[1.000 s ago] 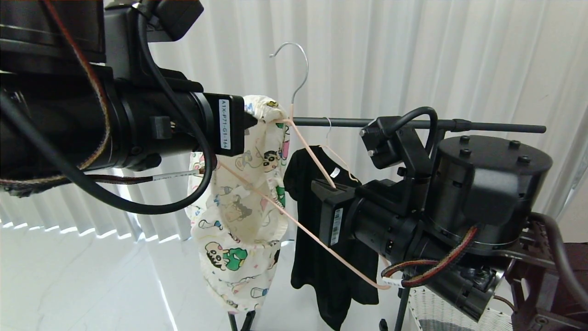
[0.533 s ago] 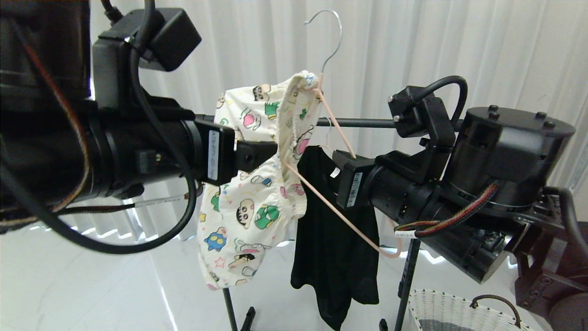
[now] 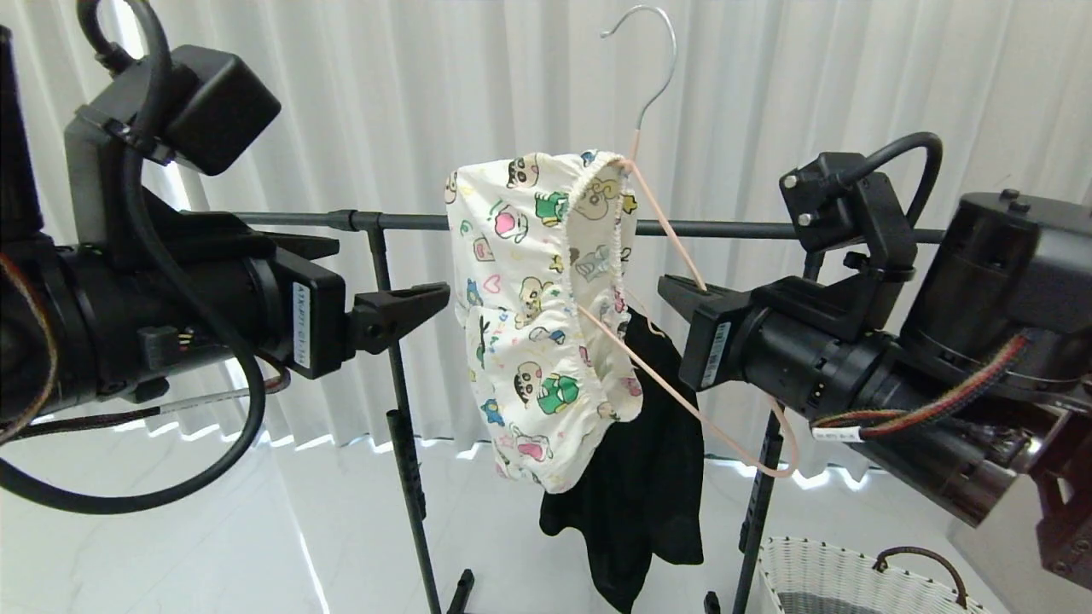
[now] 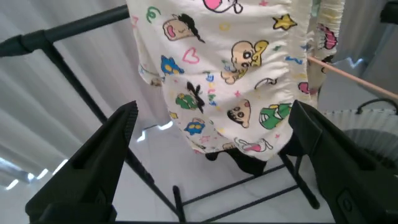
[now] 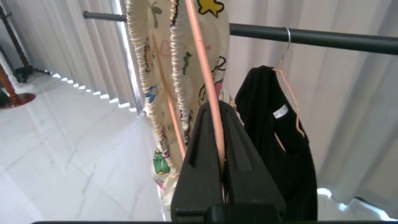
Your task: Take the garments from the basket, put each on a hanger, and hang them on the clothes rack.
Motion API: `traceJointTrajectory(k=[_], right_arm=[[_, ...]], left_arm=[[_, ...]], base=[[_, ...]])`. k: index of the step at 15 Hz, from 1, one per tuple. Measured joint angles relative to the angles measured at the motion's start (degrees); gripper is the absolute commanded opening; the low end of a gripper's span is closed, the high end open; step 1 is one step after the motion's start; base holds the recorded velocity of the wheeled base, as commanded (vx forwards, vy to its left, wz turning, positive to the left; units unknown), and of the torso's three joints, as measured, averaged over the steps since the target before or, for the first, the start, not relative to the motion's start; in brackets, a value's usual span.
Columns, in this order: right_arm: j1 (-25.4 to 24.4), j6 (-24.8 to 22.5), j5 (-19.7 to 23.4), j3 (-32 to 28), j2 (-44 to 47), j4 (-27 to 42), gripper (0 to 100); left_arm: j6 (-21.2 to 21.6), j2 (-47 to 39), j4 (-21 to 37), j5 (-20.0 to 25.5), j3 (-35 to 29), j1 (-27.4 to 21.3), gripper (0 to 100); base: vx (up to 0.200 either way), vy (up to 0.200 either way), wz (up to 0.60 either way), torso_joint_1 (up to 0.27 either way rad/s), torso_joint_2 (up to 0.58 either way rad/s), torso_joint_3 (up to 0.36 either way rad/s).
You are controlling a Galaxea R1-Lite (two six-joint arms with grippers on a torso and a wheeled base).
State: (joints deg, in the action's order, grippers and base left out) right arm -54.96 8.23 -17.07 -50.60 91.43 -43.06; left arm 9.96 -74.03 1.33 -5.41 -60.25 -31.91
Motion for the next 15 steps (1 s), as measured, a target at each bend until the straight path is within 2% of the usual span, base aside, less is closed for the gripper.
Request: traceJointTrajectory(k=[3,5,6,7,9,12,15], right_arm=[[0.94,-0.27,4.82,5.84,-4.08,0.06,0],[1.10,-1.56,7.66,10.50,-6.90,0.01,0],[1.10,-2.55,9.48,12.98,-8.36,0.11,0],[1.07,-3.99,10.95,15.43,-9.92,0.01,0],[0.74,-7.25,12.91,19.57,-12.90,0.09,0],[-1.24,-9.24,13.81,22.82,-15.91,0.00,0],[-4.19,-11.26,13.85,25.03,-17.34,0.04,0]], left_arm=[[5.94,1.13,-0.16,13.37,1.65,7.80,100],[6.62,2.32,-0.24,23.81,2.89,9.98,100],[6.86,3.11,-0.21,26.65,3.85,10.47,100],[7.67,4.00,-0.27,27.60,5.12,10.56,100],[11.98,6.18,-0.21,28.72,8.85,8.90,100],[16.37,9.07,-0.18,32.04,13.59,6.58,100],[17.19,9.79,-0.18,32.76,14.88,4.90,100]], base=[[0.000,0.000,0.00,0.000,0.00,0.000],[0.000,0.000,0.00,0.000,0.00,0.000],[0.000,0.000,0.00,0.000,0.00,0.000],[0.000,0.000,0.00,0.000,0.00,0.000],[0.000,0.000,0.00,0.000,0.00,0.000],[0.000,0.000,0.00,0.000,0.00,0.000],[0.000,0.000,0.00,0.000,0.00,0.000]])
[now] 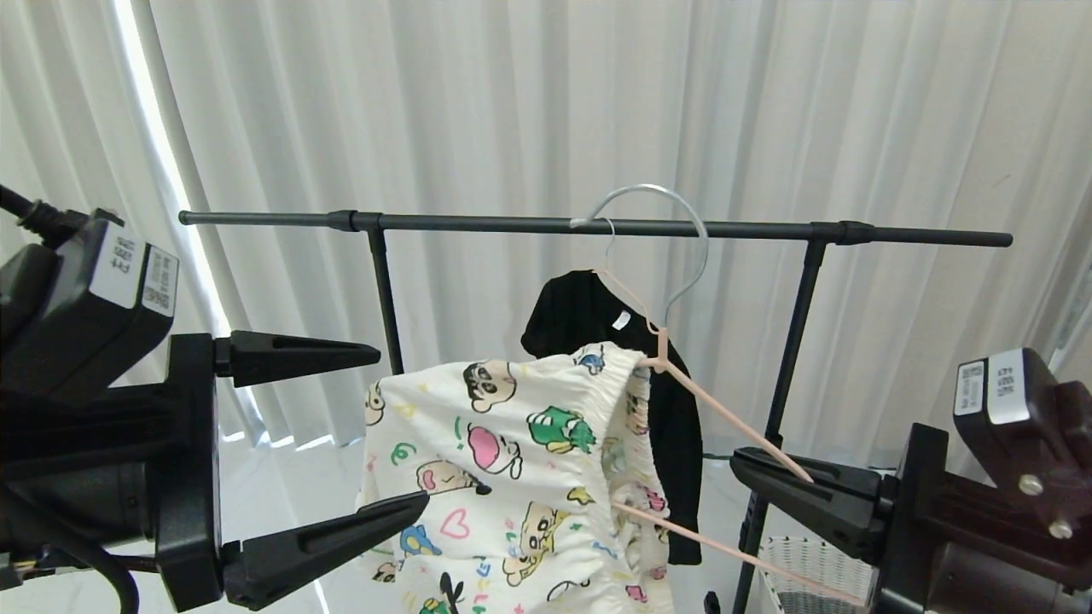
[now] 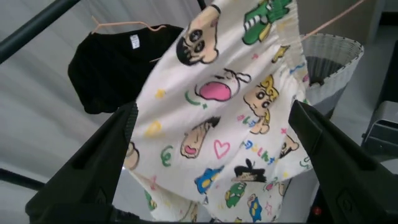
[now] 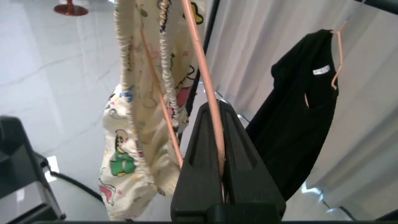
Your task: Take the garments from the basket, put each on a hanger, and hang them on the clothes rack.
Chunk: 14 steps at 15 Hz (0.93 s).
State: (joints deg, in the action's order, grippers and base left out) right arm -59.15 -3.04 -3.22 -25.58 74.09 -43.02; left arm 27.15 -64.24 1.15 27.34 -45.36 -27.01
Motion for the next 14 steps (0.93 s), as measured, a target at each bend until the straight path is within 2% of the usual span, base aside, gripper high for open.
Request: traceJointTrajectory(k=[7,13,14], right_arm=[[-6.67,-4.13,-0.11,1.82,-0.59,-0.02,0],[-11.39,-6.64,-0.23,2.10,-0.45,-0.02,0],[-11.52,-6.64,-0.34,2.07,-0.45,-0.02,0]], left_arm=[[0.00,0.05,-0.04,2.60,3.08,-2.50,100],[0.85,-0.45,0.00,2.55,6.63,-8.29,100],[1.56,-0.48,-0.06,2.55,7.33,-8.48,0]], base=[[0.000,0.000,0.00,0.000,0.00,0.000],[0.000,0.000,0.00,0.000,0.00,0.000],[0.000,0.000,0.00,0.000,0.00,0.000]])
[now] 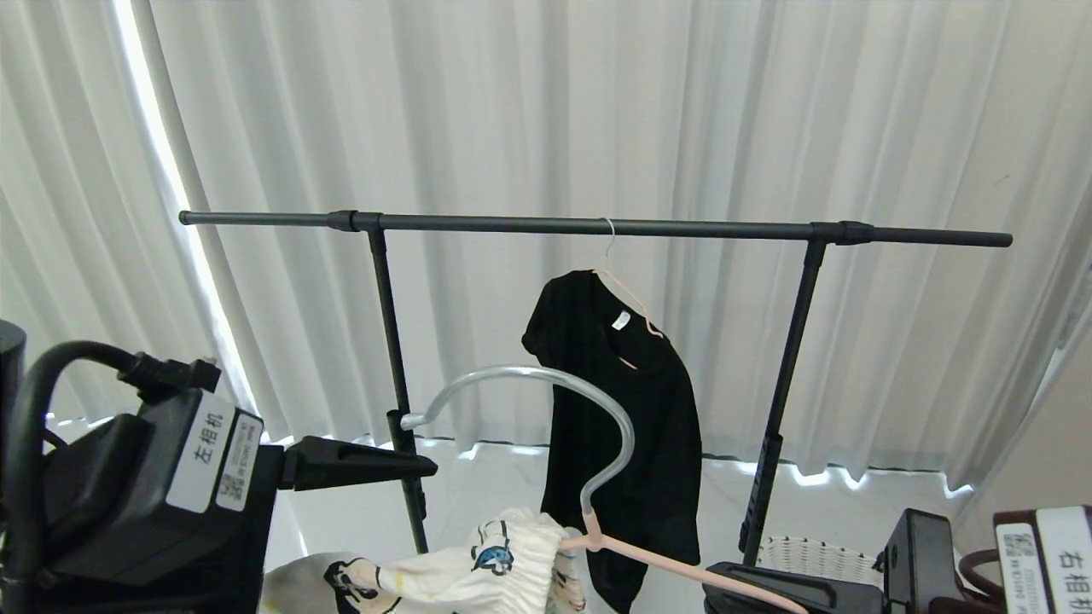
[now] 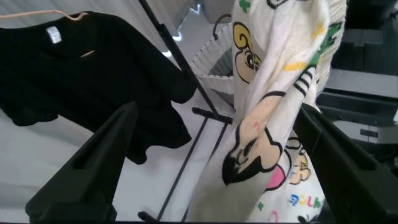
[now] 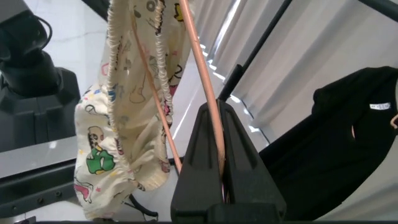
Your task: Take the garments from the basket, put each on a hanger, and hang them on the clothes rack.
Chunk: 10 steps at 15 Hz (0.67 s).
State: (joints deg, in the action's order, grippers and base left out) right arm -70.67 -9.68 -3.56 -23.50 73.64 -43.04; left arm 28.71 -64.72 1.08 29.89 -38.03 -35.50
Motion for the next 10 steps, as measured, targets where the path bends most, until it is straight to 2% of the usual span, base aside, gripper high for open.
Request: traceJointTrajectory(k=[3,10], right_arm=[[-0.22,-0.11,-0.10,-0.09,-0.02,0.10,0],[-0.26,-0.11,-0.24,-0.09,0.02,0.02,0]], left_arm=[[1.51,-0.07,0.02,-0.04,1.74,-0.27,0],[1.40,-0.38,-0.02,-0.23,2.05,-0.11,0]], base=[[0.000,0.000,0.00,0.000,0.00,0.000],[0.000,0.000,0.00,0.000,0.00,0.000]])
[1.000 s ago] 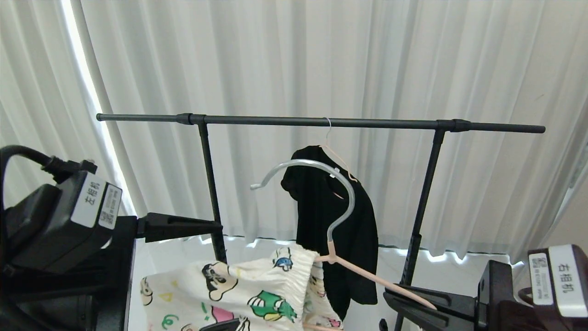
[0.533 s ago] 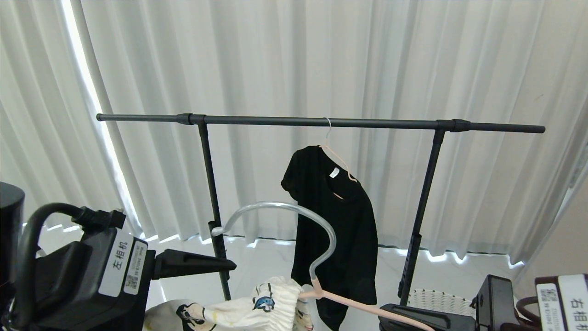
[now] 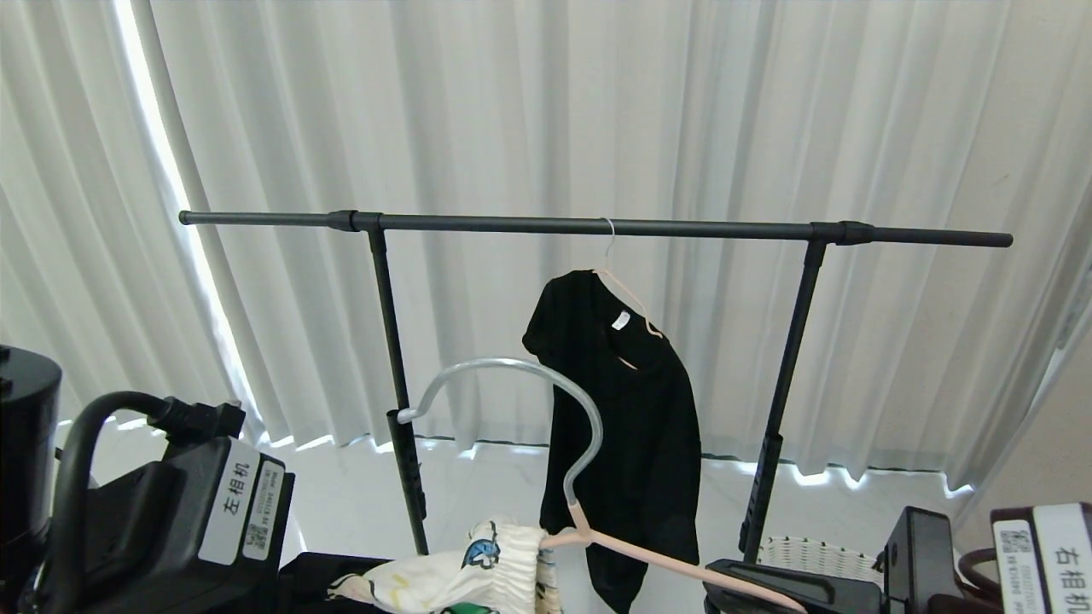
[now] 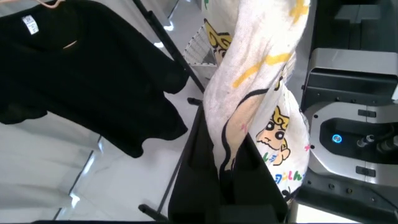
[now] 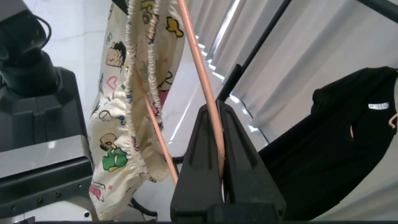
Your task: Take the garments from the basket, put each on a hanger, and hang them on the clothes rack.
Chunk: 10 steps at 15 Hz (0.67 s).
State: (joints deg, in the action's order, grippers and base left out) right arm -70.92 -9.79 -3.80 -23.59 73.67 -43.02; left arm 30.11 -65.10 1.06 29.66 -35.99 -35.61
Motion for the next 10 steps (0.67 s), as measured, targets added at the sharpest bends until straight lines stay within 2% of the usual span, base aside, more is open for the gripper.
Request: traceJointTrajectory(k=[1,3,5,7,10], right_arm=[[0.00,-0.02,-0.02,0.05,0.01,-0.06,100],[0.00,0.00,-0.16,0.22,-0.02,-0.26,100],[0.23,0.05,-3.33,1.24,-0.02,-0.06,100],[1.28,0.32,-6.84,2.15,-0.05,-0.04,100],[5.13,0.33,-7.11,2.40,-0.07,0.00,100]], left_arm=[[-0.11,-0.04,-0.02,-0.13,0.00,0.09,0],[-0.23,-0.11,0.09,-0.44,0.05,0.20,0],[0.02,-0.11,0.09,-1.00,0.33,0.30,0],[0.16,0.00,-0.09,-4.90,1.10,0.77,0],[0.21,0.83,-3.66,-10.03,3.35,2.95,0]], base=[[0.000,0.000,0.00,0.000,0.00,0.000],[0.000,0.000,0.00,0.000,0.00,0.000],[0.000,0.000,0.00,0.000,0.00,0.000],[0.000,0.000,0.00,0.000,0.00,0.000],[0.000,0.000,0.00,0.000,0.00,0.000]])
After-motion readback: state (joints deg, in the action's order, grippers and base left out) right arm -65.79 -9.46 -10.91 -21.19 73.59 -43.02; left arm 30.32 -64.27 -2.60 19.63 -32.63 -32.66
